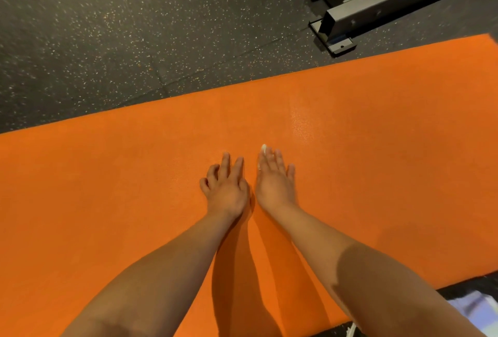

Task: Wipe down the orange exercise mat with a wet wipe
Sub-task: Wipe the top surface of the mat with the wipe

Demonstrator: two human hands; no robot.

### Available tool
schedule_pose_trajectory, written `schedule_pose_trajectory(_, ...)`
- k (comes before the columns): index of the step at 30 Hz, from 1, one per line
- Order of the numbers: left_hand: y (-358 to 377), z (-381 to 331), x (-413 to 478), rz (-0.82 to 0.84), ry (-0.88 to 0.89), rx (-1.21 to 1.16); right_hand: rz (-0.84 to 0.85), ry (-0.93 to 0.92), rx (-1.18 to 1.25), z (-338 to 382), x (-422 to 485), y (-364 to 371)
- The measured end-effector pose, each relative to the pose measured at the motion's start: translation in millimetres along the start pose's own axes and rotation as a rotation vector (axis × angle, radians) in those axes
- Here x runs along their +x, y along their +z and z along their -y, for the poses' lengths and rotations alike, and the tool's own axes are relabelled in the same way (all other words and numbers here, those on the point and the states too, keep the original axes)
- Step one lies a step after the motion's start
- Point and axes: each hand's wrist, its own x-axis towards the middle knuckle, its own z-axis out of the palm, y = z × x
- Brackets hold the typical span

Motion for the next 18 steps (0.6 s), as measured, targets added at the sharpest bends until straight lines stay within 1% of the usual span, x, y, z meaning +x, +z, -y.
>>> schedule_pose_trajectory(3, 0, 3, -1, -0.004, 0.012, -0.024, 0.064, -0.176, -0.02, 14, -6, 10)
schedule_pose_trajectory(5, -1, 5, -1, 0.014, 0.014, -0.029, 0.031, -0.191, -0.105, 3, -1, 7)
schedule_pose_trajectory(6, -1, 5, -1, 0.025, 0.013, -0.025, 0.001, -0.139, -0.121, -5, 4, 4)
schedule_pose_trajectory(9, -4, 3, 0, 0.056, 0.009, -0.034, -0.117, 0.134, -0.057, -19, 17, -7)
schedule_pose_trajectory(10, -5, 3, 1, 0.06, 0.009, -0.041, -0.126, 0.158, -0.042, -15, 18, -7)
schedule_pose_trajectory(11, -6, 3, 2, 0.064, 0.01, -0.047, -0.101, 0.131, -0.026, -7, 17, -5)
schedule_pose_trajectory(14, -7, 8, 4, 0.065, 0.042, -0.054, 0.036, -0.094, 0.001, 20, 6, 6)
schedule_pose_trajectory(15, -8, 11, 4, 0.06, 0.059, -0.051, 0.053, -0.157, -0.016, 22, 4, 8)
schedule_pose_trajectory(17, -12, 16, 5, 0.042, 0.084, -0.048, 0.033, -0.192, -0.083, 13, 9, 5)
schedule_pose_trajectory(18, -15, 17, 6, 0.037, 0.095, -0.037, 0.005, -0.152, -0.116, 6, 15, 1)
